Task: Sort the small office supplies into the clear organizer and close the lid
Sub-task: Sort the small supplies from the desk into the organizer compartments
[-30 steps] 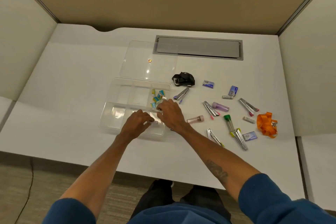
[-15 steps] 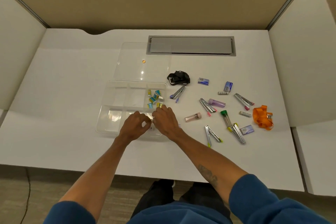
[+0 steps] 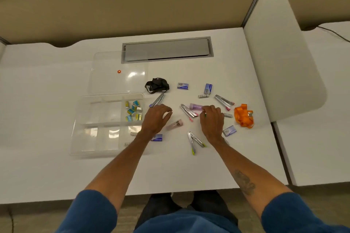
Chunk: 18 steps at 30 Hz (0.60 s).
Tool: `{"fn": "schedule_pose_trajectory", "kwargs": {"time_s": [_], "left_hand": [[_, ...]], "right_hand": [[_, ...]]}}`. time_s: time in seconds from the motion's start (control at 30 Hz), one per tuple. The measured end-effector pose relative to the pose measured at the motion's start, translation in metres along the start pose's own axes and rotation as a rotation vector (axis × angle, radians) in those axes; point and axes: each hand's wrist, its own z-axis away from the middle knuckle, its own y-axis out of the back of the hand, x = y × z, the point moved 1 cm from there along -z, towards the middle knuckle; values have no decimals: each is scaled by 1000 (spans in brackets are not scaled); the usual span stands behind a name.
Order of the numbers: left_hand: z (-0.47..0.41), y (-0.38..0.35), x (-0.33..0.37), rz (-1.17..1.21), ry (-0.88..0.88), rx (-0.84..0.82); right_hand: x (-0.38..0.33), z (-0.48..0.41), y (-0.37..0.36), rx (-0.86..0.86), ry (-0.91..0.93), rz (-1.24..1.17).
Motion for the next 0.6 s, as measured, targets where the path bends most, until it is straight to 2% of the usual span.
{"fn": "schedule_pose_trajectory", "kwargs": {"time_s": [0.2,0.6], "left_hand": [[-58,-33,49,10,40,-102],[-135,-78,104,-201,62,-187]], "right_hand": [[79,-8,19,27,-91,58],[120,-20,15,-72,85,176]]}}
